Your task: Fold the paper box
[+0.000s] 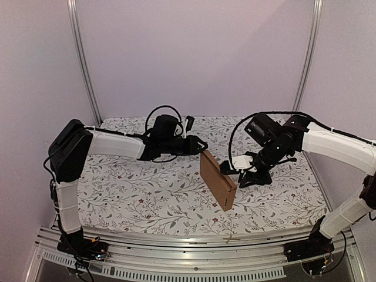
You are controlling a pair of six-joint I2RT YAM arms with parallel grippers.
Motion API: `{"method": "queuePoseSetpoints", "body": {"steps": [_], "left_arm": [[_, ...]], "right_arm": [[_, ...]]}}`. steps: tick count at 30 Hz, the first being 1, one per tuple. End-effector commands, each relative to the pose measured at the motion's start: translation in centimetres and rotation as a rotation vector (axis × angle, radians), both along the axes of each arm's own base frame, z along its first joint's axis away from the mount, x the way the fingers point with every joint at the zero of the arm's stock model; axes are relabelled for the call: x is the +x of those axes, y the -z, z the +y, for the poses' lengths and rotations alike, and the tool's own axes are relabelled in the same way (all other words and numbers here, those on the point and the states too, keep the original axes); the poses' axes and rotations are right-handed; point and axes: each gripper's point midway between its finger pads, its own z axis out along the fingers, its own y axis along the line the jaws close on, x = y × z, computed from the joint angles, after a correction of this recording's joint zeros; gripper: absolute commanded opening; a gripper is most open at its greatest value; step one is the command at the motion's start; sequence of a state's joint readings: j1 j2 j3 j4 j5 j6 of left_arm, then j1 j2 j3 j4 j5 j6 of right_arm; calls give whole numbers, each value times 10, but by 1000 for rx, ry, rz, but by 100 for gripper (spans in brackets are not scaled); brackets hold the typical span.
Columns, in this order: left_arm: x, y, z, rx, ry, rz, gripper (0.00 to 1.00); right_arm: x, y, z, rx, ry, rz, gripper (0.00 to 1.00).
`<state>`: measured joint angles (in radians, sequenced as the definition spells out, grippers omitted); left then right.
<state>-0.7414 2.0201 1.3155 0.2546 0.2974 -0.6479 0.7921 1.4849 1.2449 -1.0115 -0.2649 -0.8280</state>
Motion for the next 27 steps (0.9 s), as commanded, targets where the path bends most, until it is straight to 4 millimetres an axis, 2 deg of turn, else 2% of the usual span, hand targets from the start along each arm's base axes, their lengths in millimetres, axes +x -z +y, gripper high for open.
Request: {"method": "queuePoseSetpoints", "body": {"steps": [1, 16, 27], "left_arm": [[-7, 43, 12, 91, -6, 85, 38], [-8, 45, 12, 90, -5, 91, 38], [-8, 47, 13, 86, -6, 100, 38]], "right_arm": [[2, -34, 8, 94, 8, -58, 18], [-3, -19, 27, 67, -66, -76, 20], [-6, 2, 27, 7, -93, -68, 19]]}}
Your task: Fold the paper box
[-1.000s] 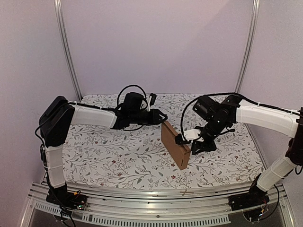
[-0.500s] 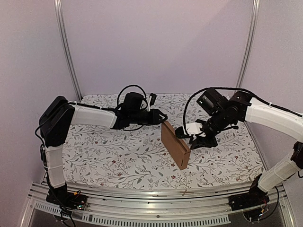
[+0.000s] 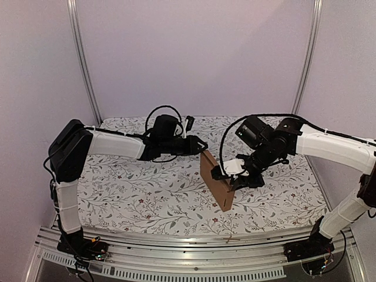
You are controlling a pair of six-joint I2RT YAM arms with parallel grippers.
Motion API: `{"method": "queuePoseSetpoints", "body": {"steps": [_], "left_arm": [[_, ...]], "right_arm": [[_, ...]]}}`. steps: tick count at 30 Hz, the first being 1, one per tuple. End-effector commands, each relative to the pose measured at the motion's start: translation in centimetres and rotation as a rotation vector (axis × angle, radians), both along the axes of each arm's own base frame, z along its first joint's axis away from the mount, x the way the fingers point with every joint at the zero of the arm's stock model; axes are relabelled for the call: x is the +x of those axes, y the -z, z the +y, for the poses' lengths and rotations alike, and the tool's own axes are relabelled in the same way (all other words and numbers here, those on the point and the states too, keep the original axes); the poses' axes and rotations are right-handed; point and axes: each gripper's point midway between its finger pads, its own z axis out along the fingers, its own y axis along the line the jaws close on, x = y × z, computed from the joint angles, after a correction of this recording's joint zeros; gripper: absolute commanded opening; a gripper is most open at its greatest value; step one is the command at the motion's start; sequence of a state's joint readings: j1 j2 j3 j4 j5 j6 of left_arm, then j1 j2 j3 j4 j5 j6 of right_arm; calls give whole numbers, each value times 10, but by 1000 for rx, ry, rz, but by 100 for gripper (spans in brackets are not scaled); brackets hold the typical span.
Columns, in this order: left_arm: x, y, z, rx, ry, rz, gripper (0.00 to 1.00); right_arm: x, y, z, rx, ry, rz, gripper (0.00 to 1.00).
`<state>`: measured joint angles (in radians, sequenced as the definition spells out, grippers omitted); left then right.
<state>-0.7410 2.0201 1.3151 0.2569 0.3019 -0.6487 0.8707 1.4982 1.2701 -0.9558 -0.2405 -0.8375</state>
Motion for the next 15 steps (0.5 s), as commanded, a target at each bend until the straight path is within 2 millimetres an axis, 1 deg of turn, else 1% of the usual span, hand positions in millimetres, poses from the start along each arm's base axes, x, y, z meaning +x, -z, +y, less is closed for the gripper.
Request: {"method": "queuePoseSetpoints", "body": {"steps": [1, 5, 7, 9, 13, 15], "left_arm": [[-7, 48, 13, 89, -9, 99, 38], [-7, 49, 14, 86, -13, 101, 38], [-7, 50, 15, 85, -18, 105, 37], [-7, 50, 16, 81, -20, 104, 37], [-8, 50, 16, 82, -18, 105, 36], [-7, 50, 15, 81, -18, 105, 36]], "right_arm": [[-1, 11, 0, -29, -14, -1, 19], [-1, 14, 2, -33, -19, -2, 19], [0, 11, 4, -30, -15, -11, 19], [1, 5, 5, -15, -11, -18, 22], [-2, -16, 8, 29, -6, -21, 26], [-5, -18, 9, 32, -12, -6, 26]]}}
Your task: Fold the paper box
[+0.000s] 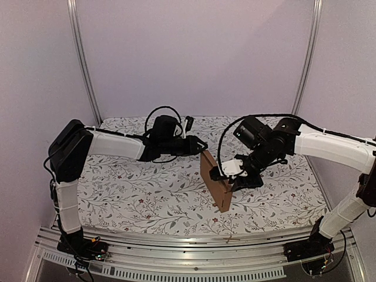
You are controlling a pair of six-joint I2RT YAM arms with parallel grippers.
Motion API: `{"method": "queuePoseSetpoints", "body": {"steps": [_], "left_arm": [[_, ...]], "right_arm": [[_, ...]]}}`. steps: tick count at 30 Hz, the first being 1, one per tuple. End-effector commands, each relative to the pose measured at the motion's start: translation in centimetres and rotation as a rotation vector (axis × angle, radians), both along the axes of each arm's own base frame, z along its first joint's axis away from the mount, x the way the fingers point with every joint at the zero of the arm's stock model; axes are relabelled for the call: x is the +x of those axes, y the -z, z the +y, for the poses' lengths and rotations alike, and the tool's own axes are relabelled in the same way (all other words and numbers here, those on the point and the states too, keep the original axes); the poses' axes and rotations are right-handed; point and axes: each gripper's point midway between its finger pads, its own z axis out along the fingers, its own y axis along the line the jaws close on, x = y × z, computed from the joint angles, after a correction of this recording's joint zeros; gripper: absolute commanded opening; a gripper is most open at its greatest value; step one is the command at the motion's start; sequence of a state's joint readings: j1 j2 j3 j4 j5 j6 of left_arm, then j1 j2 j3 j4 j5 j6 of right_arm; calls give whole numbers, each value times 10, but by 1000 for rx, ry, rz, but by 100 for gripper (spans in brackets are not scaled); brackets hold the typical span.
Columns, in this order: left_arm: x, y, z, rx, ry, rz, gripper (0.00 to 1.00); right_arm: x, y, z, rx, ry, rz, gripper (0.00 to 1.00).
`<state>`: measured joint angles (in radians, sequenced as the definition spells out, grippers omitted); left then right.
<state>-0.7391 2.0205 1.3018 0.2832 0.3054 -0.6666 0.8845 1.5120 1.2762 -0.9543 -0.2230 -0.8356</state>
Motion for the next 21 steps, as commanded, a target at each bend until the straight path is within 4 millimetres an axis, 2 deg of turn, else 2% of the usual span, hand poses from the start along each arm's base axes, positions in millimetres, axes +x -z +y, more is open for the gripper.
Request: {"method": "queuePoseSetpoints", "body": {"steps": [1, 11, 21], "left_arm": [[-7, 49, 15, 97, -12, 99, 36], [-7, 47, 15, 94, -10, 98, 36], [-9, 52, 17, 97, -12, 106, 36]], "right_arm": [[-5, -21, 6, 47, -9, 3, 27], [-10, -15, 10, 40, -47, 1, 27], [-10, 27, 13, -39, -71, 31, 24]]}}
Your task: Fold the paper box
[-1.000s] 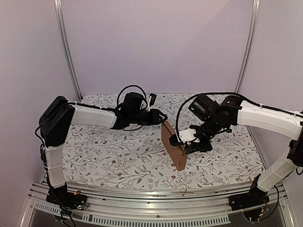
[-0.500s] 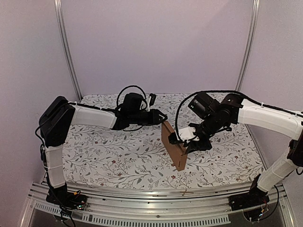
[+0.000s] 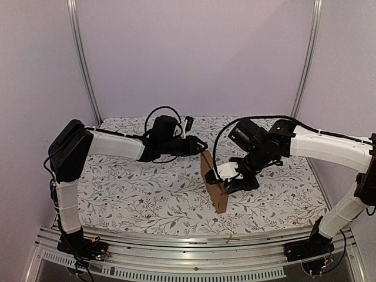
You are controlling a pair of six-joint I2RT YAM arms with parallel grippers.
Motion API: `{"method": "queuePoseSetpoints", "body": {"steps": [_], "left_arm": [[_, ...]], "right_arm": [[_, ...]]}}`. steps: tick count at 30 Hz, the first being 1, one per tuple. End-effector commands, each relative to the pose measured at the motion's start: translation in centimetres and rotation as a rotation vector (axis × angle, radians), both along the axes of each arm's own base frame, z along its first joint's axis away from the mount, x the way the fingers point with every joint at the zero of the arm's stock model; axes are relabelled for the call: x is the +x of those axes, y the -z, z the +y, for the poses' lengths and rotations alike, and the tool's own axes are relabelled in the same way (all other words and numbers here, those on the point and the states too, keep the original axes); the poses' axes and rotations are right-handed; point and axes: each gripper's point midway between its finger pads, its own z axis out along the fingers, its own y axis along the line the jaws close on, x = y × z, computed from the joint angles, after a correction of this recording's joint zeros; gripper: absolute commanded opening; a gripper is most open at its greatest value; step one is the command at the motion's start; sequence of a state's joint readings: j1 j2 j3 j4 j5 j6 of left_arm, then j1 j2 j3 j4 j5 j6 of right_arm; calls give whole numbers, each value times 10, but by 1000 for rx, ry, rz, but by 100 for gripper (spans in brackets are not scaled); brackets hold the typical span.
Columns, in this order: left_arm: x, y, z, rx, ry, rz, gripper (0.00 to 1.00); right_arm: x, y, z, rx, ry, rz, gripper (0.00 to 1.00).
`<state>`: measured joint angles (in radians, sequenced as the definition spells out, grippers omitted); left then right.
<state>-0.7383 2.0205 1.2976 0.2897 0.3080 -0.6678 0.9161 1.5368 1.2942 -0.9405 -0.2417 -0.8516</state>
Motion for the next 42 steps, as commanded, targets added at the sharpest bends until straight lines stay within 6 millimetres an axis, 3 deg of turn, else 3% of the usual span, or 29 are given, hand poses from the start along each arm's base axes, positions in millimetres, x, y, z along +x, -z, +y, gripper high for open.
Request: {"method": "queuePoseSetpoints", "body": {"steps": [1, 8, 11, 15, 18, 32, 42], "left_arm": [[-9, 53, 18, 102, -15, 108, 36], [-11, 57, 20, 99, -18, 116, 35], [-11, 56, 21, 98, -18, 115, 35], [-10, 55, 19, 80, -16, 110, 35], [-9, 56, 18, 74, -18, 105, 35], [-12, 60, 21, 81, -15, 117, 35], [-13, 60, 21, 83, -12, 115, 35]], "right_arm": [[-2, 29, -1, -58, -19, 31, 23], [-2, 37, 3, -73, -9, 51, 21], [-6, 18, 2, -34, -9, 37, 22], [-12, -27, 4, 53, -11, 27, 24], [-16, -37, 11, 97, -11, 55, 24], [5, -21, 47, 133, 4, 82, 14], [4, 60, 29, -62, -6, 157, 12]]}}
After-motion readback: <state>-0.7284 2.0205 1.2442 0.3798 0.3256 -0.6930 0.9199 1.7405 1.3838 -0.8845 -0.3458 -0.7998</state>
